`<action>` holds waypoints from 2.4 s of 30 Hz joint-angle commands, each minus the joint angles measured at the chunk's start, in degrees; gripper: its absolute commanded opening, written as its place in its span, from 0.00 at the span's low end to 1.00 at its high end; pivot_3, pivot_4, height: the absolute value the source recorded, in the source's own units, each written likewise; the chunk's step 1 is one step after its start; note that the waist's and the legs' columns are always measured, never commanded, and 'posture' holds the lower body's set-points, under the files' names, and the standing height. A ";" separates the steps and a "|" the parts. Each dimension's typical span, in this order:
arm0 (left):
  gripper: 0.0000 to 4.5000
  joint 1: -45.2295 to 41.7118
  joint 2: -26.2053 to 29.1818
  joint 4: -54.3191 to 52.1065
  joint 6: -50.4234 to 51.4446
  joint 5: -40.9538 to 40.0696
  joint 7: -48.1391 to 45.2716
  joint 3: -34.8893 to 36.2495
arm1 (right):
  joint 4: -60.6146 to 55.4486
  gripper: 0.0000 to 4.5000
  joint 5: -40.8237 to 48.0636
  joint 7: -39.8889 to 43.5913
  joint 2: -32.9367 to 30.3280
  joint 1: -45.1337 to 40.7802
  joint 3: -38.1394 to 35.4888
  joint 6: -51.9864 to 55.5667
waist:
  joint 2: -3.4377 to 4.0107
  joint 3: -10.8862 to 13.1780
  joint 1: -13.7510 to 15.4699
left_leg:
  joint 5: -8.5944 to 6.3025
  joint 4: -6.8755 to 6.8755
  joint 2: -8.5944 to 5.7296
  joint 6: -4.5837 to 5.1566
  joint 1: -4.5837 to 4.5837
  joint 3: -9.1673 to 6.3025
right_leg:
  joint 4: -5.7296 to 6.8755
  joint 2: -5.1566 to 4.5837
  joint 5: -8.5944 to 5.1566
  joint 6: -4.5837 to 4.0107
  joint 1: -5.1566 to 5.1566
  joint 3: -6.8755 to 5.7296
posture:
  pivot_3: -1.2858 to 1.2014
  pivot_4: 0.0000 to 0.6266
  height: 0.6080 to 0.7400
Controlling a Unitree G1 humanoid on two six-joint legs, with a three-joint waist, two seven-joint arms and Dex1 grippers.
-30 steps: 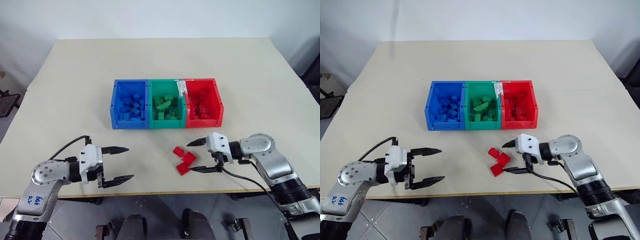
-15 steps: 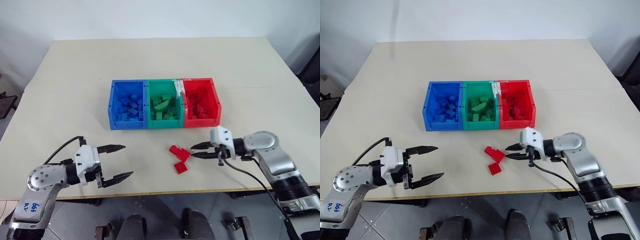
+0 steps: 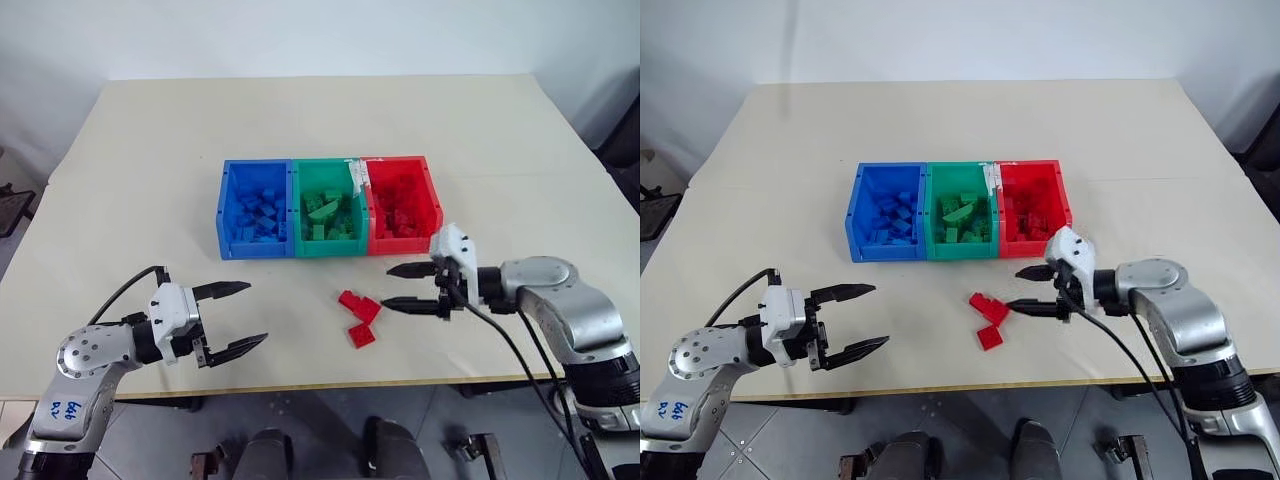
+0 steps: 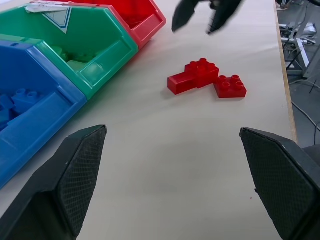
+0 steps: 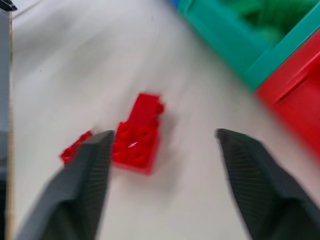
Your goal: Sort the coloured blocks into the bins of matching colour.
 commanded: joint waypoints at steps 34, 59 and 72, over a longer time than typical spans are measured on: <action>1.00 -1.36 -0.23 -0.11 -0.72 -1.25 0.11 -0.15 | -4.50 0.33 2.86 -10.02 4.18 -2.59 -1.71 1.27 | -0.01 0.00 -0.07 | -0.01 -0.01 0.00 0.00 -0.01 0.00 | 0.02 0.01 0.00 0.00 -0.05 0.01 | 0.52 0.24 1.00; 1.00 -3.15 -1.87 -3.44 5.59 -5.42 5.10 1.78 | 32.83 1.00 -5.75 -9.56 8.73 -20.60 -9.55 -26.11 | 0.00 0.00 -1.59 | -0.01 -0.10 0.02 -0.01 -0.01 0.00 | 0.10 0.01 0.01 0.01 -0.10 -0.06 | 0.52 0.24 1.00; 1.00 -5.26 3.68 0.83 -1.37 0.56 -8.47 -7.07 | 13.29 1.00 -1.50 13.97 -12.25 10.34 -15.75 -34.70 | 0.04 0.01 -0.27 | -0.02 -0.06 0.02 0.01 0.04 0.22 | -0.03 0.01 0.01 0.00 -0.07 0.03 | 0.52 0.24 1.00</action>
